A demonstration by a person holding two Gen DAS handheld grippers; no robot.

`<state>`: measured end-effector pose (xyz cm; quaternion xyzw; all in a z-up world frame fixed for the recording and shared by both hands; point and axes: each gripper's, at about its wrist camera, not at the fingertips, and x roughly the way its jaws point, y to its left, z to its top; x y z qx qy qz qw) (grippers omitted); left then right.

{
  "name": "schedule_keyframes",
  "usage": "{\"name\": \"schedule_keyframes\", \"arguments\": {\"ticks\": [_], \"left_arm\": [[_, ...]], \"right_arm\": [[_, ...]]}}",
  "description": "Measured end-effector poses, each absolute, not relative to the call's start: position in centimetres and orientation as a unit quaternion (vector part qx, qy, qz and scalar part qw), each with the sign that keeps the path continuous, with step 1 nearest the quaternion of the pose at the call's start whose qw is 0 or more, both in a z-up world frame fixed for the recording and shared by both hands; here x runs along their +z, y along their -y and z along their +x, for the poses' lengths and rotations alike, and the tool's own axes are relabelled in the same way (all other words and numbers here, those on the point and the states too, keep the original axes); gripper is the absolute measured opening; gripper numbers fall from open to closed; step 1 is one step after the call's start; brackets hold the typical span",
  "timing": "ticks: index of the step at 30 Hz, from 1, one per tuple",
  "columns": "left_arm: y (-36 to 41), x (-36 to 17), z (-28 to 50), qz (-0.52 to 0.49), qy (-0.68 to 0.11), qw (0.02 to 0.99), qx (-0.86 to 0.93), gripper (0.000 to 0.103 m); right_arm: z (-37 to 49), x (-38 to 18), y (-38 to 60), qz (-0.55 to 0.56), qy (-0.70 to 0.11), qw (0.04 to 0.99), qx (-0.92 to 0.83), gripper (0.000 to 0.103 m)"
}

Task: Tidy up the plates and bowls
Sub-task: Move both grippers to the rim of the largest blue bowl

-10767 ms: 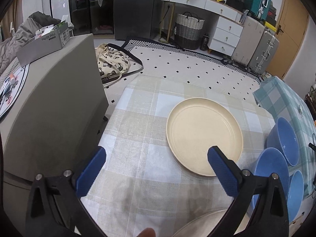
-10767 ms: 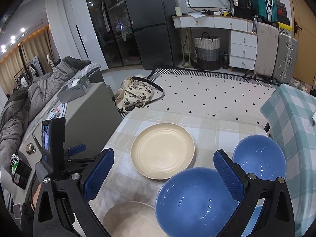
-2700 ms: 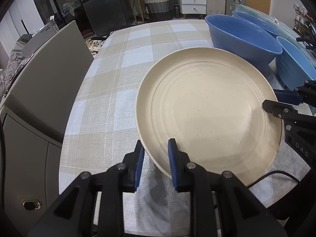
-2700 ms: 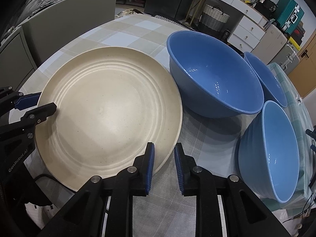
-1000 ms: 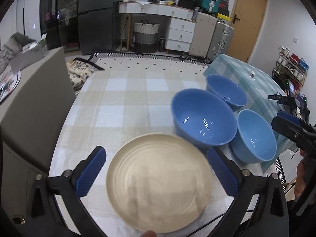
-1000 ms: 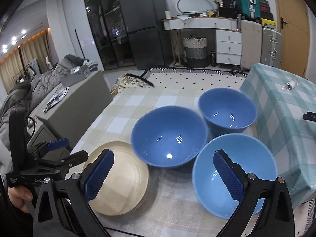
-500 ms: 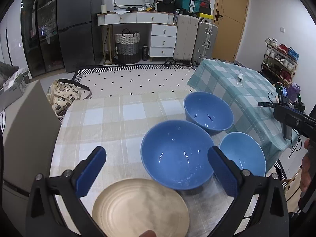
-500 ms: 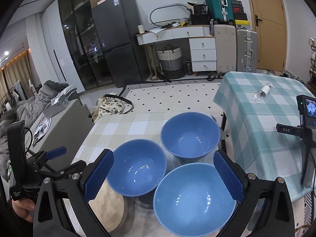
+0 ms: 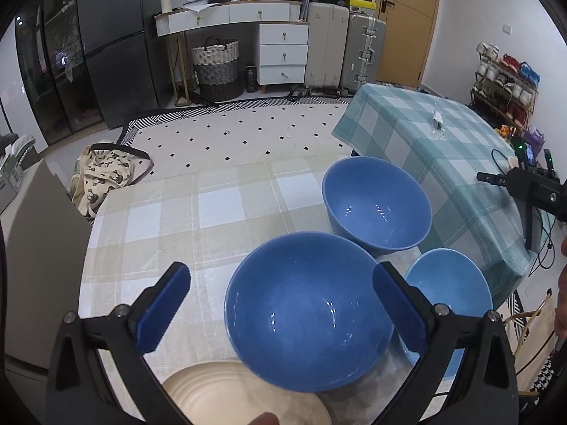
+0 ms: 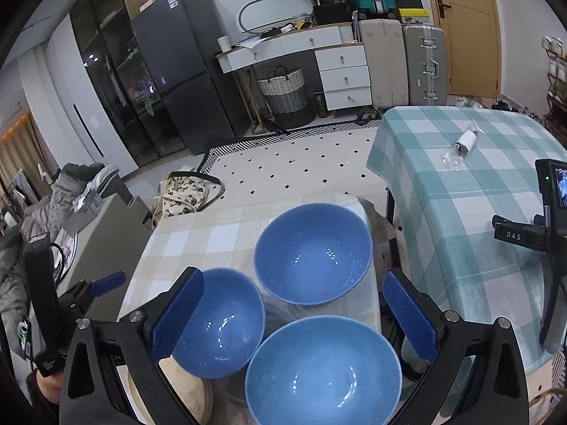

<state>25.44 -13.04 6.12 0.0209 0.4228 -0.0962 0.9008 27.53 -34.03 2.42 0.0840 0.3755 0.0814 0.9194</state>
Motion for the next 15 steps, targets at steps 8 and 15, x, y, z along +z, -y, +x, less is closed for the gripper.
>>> {"name": "schedule_keyframes", "arguments": {"ticks": [8,15], "left_arm": [[14.8,5.4,29.3,0.032,-0.433,0.896,-0.097,0.103],[15.6,4.4,32.5,0.029,-0.441,0.891,-0.102,0.103]], "right_arm": [[30.4,0.2,36.2,0.101,-0.386,0.916,0.049,0.102],[32.5,-1.7,37.2,0.097,-0.399,0.911,0.034,0.102]]}}
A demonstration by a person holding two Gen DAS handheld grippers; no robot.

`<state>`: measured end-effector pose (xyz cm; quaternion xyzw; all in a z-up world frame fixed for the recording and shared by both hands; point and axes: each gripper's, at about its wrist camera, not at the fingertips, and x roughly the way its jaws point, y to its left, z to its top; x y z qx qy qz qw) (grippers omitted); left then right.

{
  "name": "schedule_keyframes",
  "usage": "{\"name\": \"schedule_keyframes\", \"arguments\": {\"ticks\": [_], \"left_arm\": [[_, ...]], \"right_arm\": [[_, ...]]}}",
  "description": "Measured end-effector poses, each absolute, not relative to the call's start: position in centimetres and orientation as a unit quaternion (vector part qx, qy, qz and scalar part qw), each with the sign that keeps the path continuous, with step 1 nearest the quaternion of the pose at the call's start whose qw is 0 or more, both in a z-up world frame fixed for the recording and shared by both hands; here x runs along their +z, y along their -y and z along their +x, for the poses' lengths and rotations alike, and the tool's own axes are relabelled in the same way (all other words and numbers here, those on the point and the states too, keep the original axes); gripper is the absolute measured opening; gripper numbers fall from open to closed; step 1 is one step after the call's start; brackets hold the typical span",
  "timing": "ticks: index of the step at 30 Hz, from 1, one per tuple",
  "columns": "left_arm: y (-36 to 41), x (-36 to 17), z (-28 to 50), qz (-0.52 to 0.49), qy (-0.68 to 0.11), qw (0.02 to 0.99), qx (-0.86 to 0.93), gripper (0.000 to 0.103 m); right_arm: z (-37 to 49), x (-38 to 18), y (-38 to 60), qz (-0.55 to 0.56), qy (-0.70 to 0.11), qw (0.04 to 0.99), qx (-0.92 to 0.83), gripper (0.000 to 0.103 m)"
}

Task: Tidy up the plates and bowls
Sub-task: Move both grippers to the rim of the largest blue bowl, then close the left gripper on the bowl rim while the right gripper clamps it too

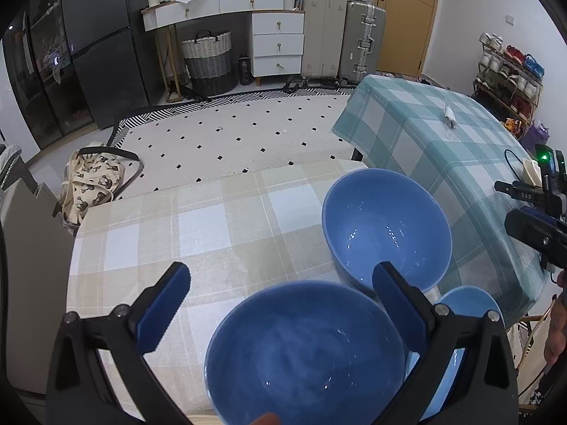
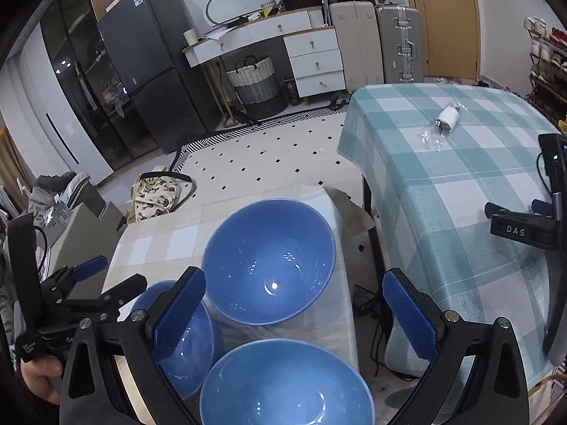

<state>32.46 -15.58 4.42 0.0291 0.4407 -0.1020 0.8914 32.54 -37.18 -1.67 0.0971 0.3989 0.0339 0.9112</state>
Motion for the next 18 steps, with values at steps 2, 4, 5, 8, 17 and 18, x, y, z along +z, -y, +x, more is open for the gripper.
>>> {"name": "schedule_keyframes", "arguments": {"ticks": [2,4,5,8,17,18], "left_arm": [[15.8,4.1,33.2,0.027,-0.446,0.888,-0.108,0.103],[16.1,3.7,33.9,0.027,-0.448,0.887,-0.113,0.103],[16.2,3.6,34.1,0.028,-0.448,0.886,-0.113,0.103],[16.4,3.1,35.1,0.023,-0.453,0.884,-0.114,0.103],[17.0,0.8,37.2,0.023,-0.469,0.875,-0.118,0.101],[17.1,0.6,37.4,0.017,-0.474,0.873,-0.117,0.101]], "right_arm": [[33.0,-2.0,37.5,0.098,-0.4,0.911,0.029,0.102],[33.4,-2.3,37.7,0.098,-0.402,0.91,0.025,0.102],[33.6,-2.5,37.8,0.097,-0.403,0.91,0.023,0.102],[34.3,-3.1,38.0,0.095,-0.408,0.908,0.02,0.102],[36.4,-6.0,38.3,0.091,-0.431,0.898,0.014,0.102],[36.7,-6.3,38.3,0.094,-0.434,0.896,0.013,0.101]]}}
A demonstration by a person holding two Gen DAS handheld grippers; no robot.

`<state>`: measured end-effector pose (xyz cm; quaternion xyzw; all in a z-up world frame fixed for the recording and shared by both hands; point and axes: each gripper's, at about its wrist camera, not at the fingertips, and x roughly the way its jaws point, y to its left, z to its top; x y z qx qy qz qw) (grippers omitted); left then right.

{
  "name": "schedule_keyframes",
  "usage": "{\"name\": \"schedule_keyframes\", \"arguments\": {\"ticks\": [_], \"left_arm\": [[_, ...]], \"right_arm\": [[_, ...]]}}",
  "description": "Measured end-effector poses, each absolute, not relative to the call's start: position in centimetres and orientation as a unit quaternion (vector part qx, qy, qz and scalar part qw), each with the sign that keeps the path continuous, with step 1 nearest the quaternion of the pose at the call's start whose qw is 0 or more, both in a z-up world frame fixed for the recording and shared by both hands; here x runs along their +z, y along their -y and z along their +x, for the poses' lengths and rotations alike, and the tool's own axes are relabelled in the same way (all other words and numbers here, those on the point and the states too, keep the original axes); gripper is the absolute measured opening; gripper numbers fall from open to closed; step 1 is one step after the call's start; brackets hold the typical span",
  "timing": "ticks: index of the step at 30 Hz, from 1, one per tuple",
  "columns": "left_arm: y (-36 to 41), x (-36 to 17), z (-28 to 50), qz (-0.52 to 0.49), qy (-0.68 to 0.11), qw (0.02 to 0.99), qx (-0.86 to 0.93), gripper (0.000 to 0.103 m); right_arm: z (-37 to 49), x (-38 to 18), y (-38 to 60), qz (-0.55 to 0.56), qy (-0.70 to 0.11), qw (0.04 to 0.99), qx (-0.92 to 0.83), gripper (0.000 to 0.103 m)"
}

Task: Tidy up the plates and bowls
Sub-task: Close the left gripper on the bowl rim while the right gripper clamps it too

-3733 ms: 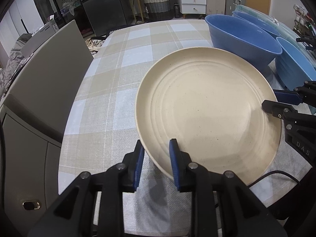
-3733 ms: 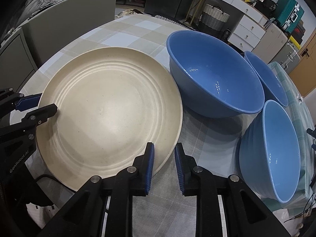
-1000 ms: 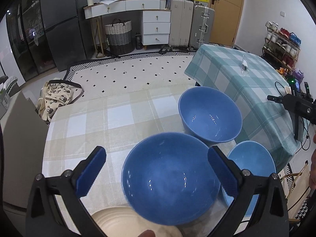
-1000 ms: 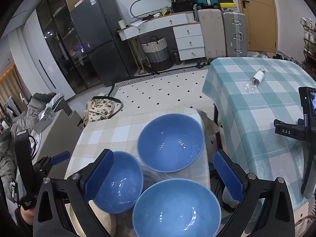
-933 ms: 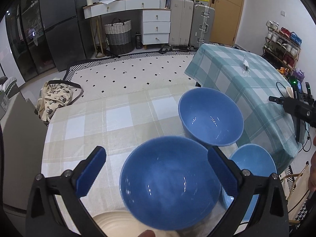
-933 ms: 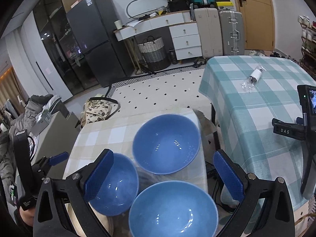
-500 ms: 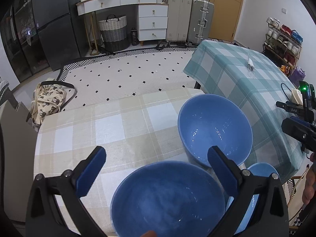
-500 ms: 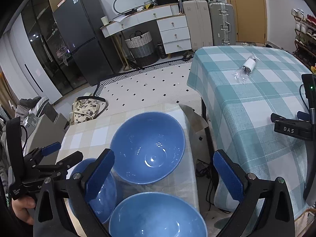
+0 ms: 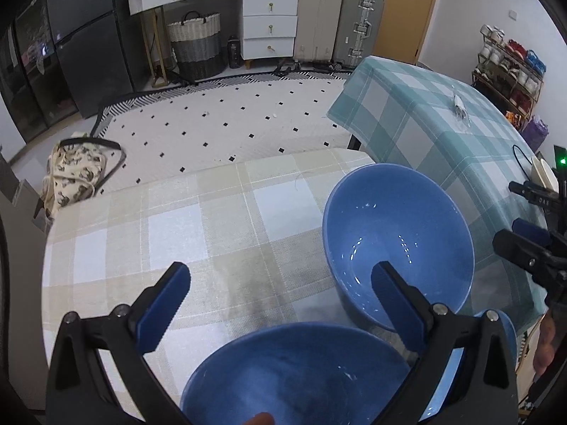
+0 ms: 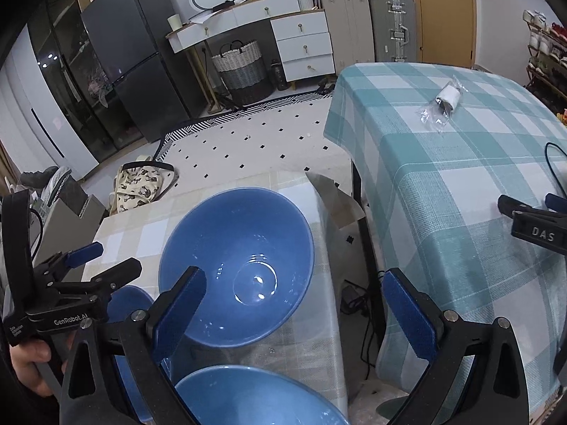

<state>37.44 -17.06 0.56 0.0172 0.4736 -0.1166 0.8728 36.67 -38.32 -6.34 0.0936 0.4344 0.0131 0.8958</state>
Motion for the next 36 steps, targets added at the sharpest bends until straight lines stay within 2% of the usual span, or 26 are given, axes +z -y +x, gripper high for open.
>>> {"name": "schedule_keyframes", "arguments": {"ticks": [6,10,14,18,23,27,36], "left_arm": [[17.9,-0.5,38.0,0.013,-0.481,0.866,-0.135,0.098],[18.3,-0.7,37.8,0.02,-0.477,0.868,-0.139,0.096],[18.3,-1.2,38.0,0.023,-0.482,0.865,-0.135,0.087],[18.2,-1.6,38.1,0.016,-0.485,0.864,-0.134,0.075],[18.3,-2.3,38.1,0.01,-0.496,0.857,-0.14,0.062],[18.5,-2.4,38.1,0.009,-0.497,0.856,-0.145,0.058],[19.1,-2.6,38.2,0.0,-0.501,0.852,-0.155,0.042]], "right_arm": [[37.7,-7.5,38.0,0.095,-0.446,0.89,0.005,0.096],[38.0,-8.4,37.8,0.088,-0.457,0.885,0.004,0.083],[38.3,-9.4,37.7,0.087,-0.47,0.879,0.004,0.071],[38.4,-10.1,37.9,0.089,-0.479,0.874,0.003,0.065],[38.3,-10.9,38.5,0.098,-0.489,0.867,0.001,0.05],[38.3,-11.1,38.5,0.094,-0.487,0.868,0.004,0.045],[38.5,-11.6,38.1,0.092,-0.49,0.867,0.007,0.04]]}}
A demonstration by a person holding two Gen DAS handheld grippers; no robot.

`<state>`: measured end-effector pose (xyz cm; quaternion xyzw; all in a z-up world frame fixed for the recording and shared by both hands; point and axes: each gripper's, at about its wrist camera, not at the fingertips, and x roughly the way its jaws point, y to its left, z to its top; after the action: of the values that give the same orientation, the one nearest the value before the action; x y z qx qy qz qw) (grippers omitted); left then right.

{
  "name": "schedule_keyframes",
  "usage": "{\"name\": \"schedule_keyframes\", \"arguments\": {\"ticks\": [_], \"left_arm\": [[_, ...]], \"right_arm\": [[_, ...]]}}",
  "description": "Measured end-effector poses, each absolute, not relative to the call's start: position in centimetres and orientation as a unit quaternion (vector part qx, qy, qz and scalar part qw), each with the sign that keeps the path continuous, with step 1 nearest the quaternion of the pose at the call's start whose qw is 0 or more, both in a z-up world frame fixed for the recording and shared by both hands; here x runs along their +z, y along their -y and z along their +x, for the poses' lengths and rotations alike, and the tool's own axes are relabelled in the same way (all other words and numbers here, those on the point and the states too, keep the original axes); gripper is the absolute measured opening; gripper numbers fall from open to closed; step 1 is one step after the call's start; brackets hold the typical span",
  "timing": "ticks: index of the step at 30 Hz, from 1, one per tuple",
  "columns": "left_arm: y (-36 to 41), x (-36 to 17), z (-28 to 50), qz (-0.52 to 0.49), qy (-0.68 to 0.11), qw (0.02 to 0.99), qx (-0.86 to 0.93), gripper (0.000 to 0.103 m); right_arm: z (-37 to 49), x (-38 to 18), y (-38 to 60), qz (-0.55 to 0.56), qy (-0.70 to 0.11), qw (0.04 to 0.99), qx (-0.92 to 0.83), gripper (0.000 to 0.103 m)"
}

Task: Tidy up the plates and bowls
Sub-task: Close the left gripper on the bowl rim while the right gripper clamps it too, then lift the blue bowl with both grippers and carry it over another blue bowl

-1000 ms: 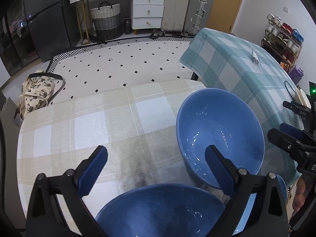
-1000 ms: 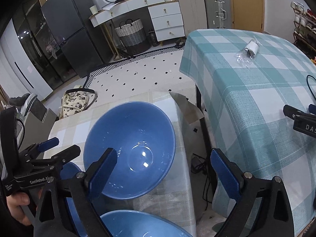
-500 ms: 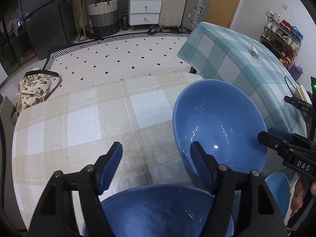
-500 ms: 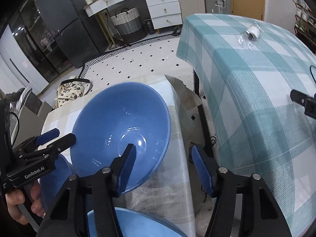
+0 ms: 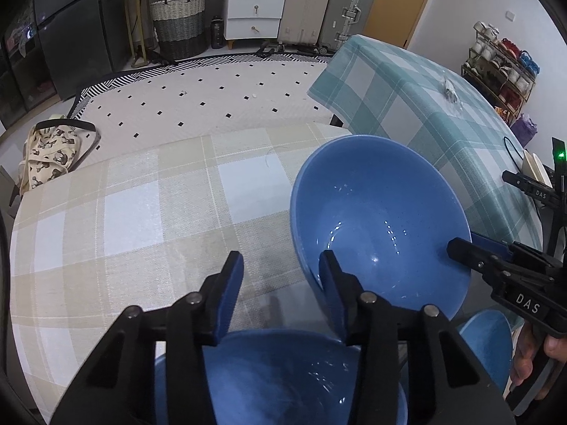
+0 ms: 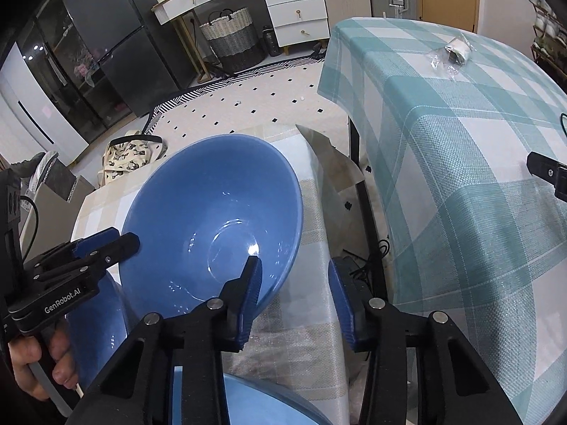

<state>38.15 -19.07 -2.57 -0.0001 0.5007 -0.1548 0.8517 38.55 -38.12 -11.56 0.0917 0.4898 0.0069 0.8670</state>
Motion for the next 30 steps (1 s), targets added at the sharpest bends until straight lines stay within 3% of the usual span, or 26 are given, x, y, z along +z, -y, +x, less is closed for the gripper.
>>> {"name": "schedule_keyframes", "arguments": {"ticks": [10,17,30], "left_arm": [[19.7,-2.9,38.0,0.0,-0.499,0.85,-0.167,0.022],[20.3,-2.9,37.8,0.012,-0.495,0.851,-0.172,0.014],[20.9,-2.8,37.5,0.03,-0.485,0.857,-0.172,0.013]], "right_arm": [[38.7,-11.7,37.9,0.085,-0.486,0.87,0.01,0.033],[38.7,-11.6,37.8,0.081,-0.483,0.872,0.011,0.03],[38.8,-11.7,36.8,0.055,-0.482,0.875,0.012,0.016]]}}
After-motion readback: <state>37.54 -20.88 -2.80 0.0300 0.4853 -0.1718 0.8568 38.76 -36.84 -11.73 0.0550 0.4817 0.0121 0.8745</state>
